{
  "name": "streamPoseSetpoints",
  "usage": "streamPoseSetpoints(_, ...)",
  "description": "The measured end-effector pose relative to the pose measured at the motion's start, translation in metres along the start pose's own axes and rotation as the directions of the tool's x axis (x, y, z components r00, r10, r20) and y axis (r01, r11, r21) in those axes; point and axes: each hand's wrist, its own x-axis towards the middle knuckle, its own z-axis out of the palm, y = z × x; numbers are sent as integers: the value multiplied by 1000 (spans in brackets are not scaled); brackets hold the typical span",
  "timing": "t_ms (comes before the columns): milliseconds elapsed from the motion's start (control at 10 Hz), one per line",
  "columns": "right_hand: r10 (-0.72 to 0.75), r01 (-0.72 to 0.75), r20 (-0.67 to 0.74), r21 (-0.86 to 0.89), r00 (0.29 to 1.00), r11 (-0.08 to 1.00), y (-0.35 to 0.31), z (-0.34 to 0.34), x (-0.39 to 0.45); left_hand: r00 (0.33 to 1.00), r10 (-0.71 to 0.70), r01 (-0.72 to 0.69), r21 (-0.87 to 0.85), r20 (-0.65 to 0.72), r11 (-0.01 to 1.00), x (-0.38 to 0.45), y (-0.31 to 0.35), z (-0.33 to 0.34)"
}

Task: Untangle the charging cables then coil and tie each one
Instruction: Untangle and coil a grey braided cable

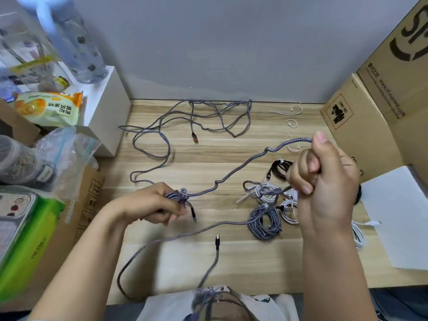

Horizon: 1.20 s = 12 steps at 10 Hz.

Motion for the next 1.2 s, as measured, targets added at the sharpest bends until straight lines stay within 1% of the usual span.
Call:
streamPoseSetpoints(100,34,-33,-60,15,998,999,6,-9,7,956,265,-227,-255,126,940,-10,-2,-9)
streamPoseSetpoints(200,147,-150,-108,-25,983,988,20,-12,12,732,638,-308,-720,238,622,-14,4,-5)
streamPoseSetpoints(300,306,-316,-124,-70,944,946,43,-14,15,563,824,-366,-912,-61,183,-12,23,18)
streamPoseSetpoints(400,417,-430,-117,-124,901,894,63,-19,13,561,739,-312,-922,-373,-229,-15,52,33)
streamPoseSetpoints(500,516,-500,-34,-312,856,808,67,-24,8,655,496,-331,-806,-570,-490,-16,72,22)
streamPoseSetpoints(600,615,-472,98,-550,782,689,56,-23,1,705,274,-539,-745,-654,-393,-13,72,0)
streamPoseSetpoints(700,632,-346,235,-673,738,654,39,-19,-5,696,201,-630,-721,-689,-289,-5,68,-12)
streamPoseSetpoints(800,622,-164,392,-743,678,648,27,-10,-13,627,187,-704,-653,-756,-281,7,64,-16)
streamPoseSetpoints(900,604,-78,446,-759,661,646,23,0,-20,589,163,-804,-594,-792,17,17,64,-11)
streamPoseSetpoints(1000,568,-24,479,-750,669,661,22,6,-25,609,182,-768,-517,-772,379,25,61,1)
streamPoseSetpoints(1100,491,42,536,-703,687,710,20,9,-28,723,258,-581,-363,-641,729,22,54,10)
streamPoseSetpoints(1200,398,49,534,-639,746,767,16,12,-25,883,272,-333,-103,-381,937,14,54,25)
